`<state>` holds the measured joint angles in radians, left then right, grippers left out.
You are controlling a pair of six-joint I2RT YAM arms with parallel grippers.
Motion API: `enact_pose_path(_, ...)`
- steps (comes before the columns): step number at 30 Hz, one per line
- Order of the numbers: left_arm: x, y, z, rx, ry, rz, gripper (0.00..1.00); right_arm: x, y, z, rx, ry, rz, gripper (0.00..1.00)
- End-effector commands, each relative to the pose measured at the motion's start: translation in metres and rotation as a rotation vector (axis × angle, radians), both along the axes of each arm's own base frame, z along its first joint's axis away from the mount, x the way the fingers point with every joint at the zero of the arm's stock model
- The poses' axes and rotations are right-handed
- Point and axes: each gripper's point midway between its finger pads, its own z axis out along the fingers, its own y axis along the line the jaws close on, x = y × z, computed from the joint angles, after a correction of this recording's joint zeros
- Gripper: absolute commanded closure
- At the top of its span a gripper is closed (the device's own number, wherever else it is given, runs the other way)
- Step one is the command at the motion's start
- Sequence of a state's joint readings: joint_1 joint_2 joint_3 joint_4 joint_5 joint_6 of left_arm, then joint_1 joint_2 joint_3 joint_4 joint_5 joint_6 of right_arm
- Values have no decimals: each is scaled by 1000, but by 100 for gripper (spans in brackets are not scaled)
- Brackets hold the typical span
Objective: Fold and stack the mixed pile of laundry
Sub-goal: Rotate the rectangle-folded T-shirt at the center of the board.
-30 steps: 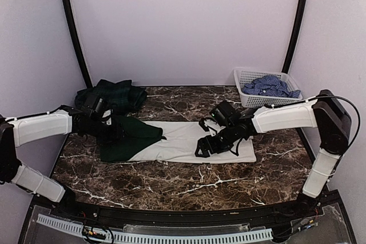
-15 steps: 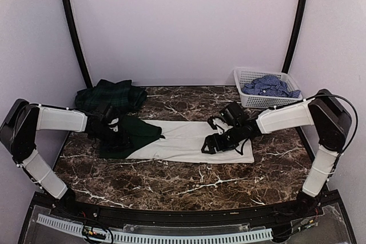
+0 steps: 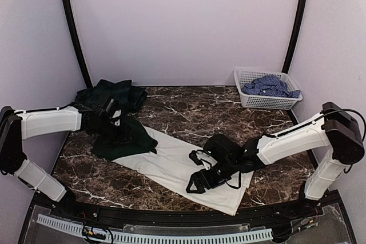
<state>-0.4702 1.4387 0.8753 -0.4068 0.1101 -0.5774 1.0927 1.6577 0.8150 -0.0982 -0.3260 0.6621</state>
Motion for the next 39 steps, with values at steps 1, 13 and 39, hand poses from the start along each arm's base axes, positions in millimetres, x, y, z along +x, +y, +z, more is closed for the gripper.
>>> enact_pose_path(1, -24, 14, -7, 38, 71, 38, 44, -44, -28, 5, -143, 97, 5, 20)
enact_pose_path(13, -16, -23, -63, 78, 154, -55, 45, 45, -51, 61, -102, -137, -91, 18)
enact_pose_path(39, 211, -163, 71, -7, -276, -319, 42, 32, -84, 41, -77, -47, -92, 29)
